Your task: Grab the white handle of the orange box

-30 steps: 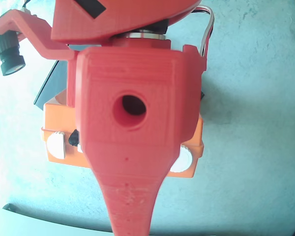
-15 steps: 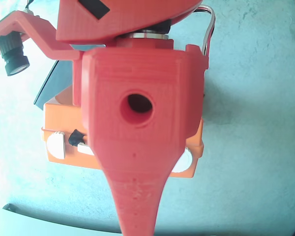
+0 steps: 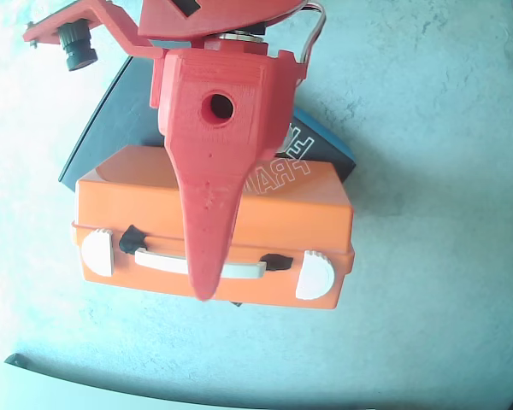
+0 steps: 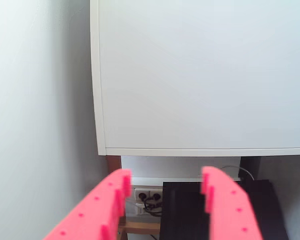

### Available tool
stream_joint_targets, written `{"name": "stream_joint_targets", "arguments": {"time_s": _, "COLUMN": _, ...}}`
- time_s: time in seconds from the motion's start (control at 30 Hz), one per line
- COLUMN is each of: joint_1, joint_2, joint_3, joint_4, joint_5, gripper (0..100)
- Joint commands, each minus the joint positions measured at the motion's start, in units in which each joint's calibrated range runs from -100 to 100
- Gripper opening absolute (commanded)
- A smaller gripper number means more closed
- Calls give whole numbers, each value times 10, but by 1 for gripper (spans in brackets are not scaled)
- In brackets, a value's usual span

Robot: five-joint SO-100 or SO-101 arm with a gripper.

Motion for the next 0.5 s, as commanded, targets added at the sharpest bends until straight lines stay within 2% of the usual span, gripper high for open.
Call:
{"name": "stream_joint_targets", "arguments": {"time_s": 0.0, "joint_1": -20, "joint_2": 117, "joint_3": -149, "joint_4": 37, "joint_5": 2, "gripper": 22}}
{"name": "stream_joint_targets", "arguments": {"time_s": 0.27, "joint_1": -54, "joint_2": 320, "joint_3": -442, "joint_4": 36, "joint_5": -2, "gripper": 23}}
{"name": "stream_joint_targets", "arguments": {"time_s": 0.47, "joint_1": -56, "joint_2": 406, "joint_3": -548, "joint_4": 36, "joint_5": -2, "gripper": 23}}
